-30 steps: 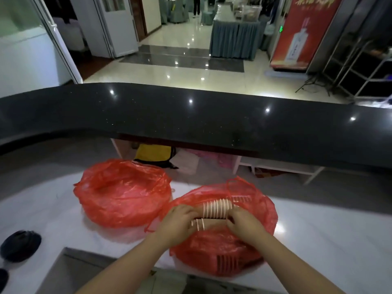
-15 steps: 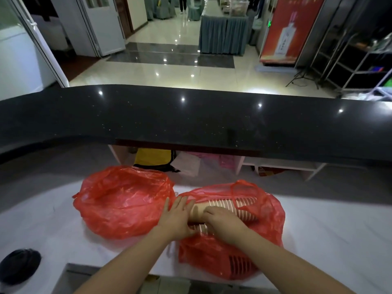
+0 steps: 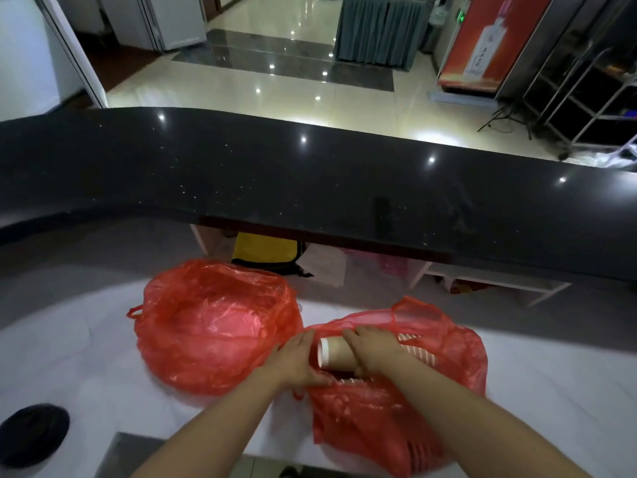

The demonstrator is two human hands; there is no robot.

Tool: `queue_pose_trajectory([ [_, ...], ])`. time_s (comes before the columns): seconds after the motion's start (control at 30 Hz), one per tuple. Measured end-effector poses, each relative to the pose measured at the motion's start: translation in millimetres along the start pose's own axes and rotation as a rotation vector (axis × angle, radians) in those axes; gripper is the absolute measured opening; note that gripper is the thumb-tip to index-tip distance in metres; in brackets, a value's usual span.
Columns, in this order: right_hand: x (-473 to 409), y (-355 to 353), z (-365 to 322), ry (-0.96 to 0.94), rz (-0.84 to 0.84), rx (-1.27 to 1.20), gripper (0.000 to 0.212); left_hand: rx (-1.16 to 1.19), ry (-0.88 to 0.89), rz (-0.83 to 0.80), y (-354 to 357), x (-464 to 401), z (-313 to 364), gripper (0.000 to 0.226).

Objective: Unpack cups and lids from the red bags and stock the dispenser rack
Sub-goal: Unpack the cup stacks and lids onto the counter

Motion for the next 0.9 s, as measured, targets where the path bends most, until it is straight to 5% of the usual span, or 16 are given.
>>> queue_pose_trajectory([
  [0.13, 15, -5, 9, -0.046, 0.140, -0.071, 0.091, 0.205, 0.110, -0.004, -7, 0, 2, 0.107],
  [0.23, 34, -17, 12, -0.075, 0.316, -0.171, 0.089, 0.416, 0.143, 0.170, -15, 10, 15, 0.079],
  [0.4, 57, -33, 8, -0.098, 0.540, -0.304, 0.089, 0.958, 0.165, 0.310, -19, 20, 52, 0.077],
  [0.67, 70, -23, 28, -0.045, 0.507, -0.339, 0.103, 1.377, 0.020, 0.371, -41, 22, 55, 0.069],
  [0.9, 69, -11, 34, 0.026, 0.520, -0.206, 0.113, 1.440, -0.010, 0.400, -83, 45, 10, 0.058],
])
Point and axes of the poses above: each hand's wrist, its own x-axis away from the middle knuckle, its own y-axis out of the palm, z = x × y, the point moved 1 cm from there along -x, towards the middle knuckle, and after that the axes turned 1 degree about y, right-handed, at the moved point
